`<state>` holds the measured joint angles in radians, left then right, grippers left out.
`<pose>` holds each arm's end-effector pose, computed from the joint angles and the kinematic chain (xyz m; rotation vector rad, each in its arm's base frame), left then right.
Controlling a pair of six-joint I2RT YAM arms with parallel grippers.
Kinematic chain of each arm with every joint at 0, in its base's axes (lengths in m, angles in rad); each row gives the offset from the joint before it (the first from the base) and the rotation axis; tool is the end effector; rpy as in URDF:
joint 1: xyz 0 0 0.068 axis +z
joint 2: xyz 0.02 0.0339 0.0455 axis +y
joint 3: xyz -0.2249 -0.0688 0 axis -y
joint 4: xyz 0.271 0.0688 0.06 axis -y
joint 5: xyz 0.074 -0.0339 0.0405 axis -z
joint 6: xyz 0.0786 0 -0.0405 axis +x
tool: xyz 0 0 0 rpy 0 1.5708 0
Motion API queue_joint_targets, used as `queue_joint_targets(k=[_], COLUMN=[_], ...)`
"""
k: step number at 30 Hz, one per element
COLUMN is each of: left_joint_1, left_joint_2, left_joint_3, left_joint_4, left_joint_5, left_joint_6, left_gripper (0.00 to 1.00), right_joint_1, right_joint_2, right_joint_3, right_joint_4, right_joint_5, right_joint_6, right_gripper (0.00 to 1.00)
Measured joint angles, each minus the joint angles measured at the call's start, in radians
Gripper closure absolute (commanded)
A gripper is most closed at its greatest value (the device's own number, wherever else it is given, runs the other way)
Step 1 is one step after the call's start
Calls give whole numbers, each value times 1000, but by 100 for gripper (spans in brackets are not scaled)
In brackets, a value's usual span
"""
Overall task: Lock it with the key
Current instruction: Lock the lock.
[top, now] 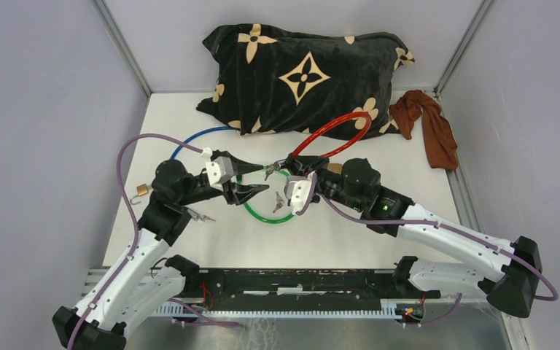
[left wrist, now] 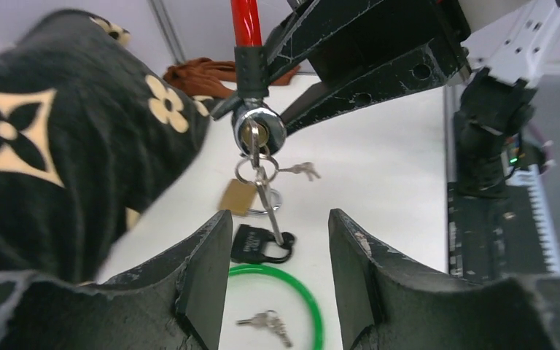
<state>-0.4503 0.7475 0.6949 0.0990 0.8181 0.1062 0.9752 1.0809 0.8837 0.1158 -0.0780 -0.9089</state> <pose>0.2059 -0.1633 0.3180 1.0418 1.2256 -0.8882 0.1877 0.2878 0.3053 -1.3711 0.9236 0.1149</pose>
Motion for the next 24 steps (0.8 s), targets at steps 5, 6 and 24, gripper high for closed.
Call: queue_joint_targets(k=[5,6,24], left_joint_1=[-4,-10,-101], left_joint_2=[0,0,66], left_joint_3=[53,65,99], left_joint_4=[-32,-38,-39], left_joint_5=[-3,-3,-102], left_joint_6=[125,130,202], left_gripper=[43,42,98], right_joint_1=[0,0,0], right_joint_2=[1,1,7], right_joint_3=[0,0,14], right_joint_4=[-14,-17,-38], right_joint_5=[-6,-8,-27], right_joint_6=[14,16,37], right_gripper=[100,100,100])
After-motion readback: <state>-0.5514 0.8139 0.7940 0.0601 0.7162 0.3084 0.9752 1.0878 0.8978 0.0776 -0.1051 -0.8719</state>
